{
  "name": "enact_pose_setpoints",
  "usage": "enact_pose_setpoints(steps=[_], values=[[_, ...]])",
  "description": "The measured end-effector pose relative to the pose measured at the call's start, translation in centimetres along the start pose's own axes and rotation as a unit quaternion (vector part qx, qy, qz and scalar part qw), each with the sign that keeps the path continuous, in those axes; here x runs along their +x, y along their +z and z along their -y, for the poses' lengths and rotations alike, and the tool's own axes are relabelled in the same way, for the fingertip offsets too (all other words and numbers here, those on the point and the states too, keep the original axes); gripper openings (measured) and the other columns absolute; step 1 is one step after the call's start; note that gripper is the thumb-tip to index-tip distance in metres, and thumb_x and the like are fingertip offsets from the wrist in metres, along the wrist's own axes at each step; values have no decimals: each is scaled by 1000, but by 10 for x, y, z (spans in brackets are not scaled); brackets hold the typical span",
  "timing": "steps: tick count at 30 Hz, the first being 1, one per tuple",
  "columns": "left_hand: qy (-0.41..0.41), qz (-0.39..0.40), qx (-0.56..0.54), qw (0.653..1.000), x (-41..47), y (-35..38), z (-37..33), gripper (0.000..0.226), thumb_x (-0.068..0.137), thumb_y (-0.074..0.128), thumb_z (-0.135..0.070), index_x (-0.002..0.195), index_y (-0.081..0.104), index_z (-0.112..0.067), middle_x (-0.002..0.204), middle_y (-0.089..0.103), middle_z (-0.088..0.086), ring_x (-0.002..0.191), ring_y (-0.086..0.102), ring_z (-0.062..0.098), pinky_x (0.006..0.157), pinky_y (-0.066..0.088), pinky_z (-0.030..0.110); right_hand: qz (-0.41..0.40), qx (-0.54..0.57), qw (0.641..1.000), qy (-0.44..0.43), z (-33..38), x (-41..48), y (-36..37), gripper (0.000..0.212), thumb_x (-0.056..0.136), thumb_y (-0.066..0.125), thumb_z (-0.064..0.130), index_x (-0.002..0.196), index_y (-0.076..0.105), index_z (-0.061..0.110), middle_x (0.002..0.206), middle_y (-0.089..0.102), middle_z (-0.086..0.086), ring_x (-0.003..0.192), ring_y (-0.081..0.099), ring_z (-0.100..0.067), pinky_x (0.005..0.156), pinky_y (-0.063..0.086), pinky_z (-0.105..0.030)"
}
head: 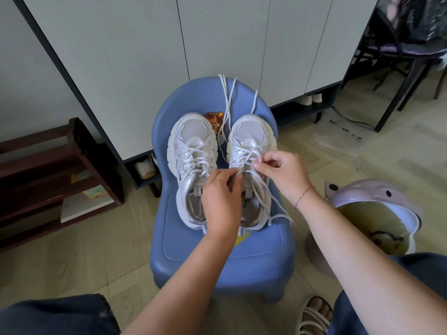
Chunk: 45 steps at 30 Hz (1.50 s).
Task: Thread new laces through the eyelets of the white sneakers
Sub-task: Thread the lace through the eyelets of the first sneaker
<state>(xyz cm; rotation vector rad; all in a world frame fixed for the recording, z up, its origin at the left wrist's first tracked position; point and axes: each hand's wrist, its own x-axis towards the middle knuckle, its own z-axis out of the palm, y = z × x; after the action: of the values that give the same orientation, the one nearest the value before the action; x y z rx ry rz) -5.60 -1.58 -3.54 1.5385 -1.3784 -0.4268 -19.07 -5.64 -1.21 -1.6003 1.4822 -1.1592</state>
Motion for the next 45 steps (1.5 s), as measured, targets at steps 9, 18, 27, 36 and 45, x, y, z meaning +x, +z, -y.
enact_pose_setpoints(steps=[9, 18, 27, 36, 45], values=[[2, 7, 9, 1000, 1, -1, 2, 20, 93, 62, -20, 109, 70, -12, 100, 64, -10, 83, 56, 1, 73, 36, 1, -79, 69, 994, 25, 18, 22, -21, 6, 82, 71, 23, 81, 70, 17, 69, 67, 0, 58, 58, 0, 63, 49, -16], [-1, 5, 12, 1000, 1, 1, 2, 20, 93, 61, -19, 110, 70, -12, 101, 65, -8, 85, 56, 2, 72, 35, 1, -32, 91, 993, 61, -9, -12, 5, 3, 79, 74, 16, 78, 71, 15, 82, 71, -7, 76, 62, -11, 78, 52, -30], [6, 4, 9, 1000, 0, 0, 2, 21, 92, 62, -18, 111, 69, -11, 103, 65, -6, 87, 59, 6, 78, 42, 14, -137, 127, 982, 36, 12, 9, -17, 15, 83, 70, 21, 68, 66, 20, 58, 56, 6, 51, 45, -1, 57, 40, -15], [0, 2, 8, 1000, 0, 1, 2, 20, 92, 62, -19, 109, 70, -12, 102, 65, -6, 88, 60, 8, 77, 42, 15, -87, 117, 987, 64, -6, -15, 9, 5, 82, 70, 11, 82, 72, 16, 78, 70, 5, 68, 61, 3, 66, 47, -8], [-3, -1, 2, 1000, 0, 2, 3, 20, 92, 62, -20, 108, 70, -12, 102, 65, -6, 86, 61, 9, 79, 47, 21, -68, 61, 994, 67, 3, 0, -5, 10, 86, 65, 13, 93, 72, 11, 75, 66, 6, 61, 56, 6, 62, 45, -7]])
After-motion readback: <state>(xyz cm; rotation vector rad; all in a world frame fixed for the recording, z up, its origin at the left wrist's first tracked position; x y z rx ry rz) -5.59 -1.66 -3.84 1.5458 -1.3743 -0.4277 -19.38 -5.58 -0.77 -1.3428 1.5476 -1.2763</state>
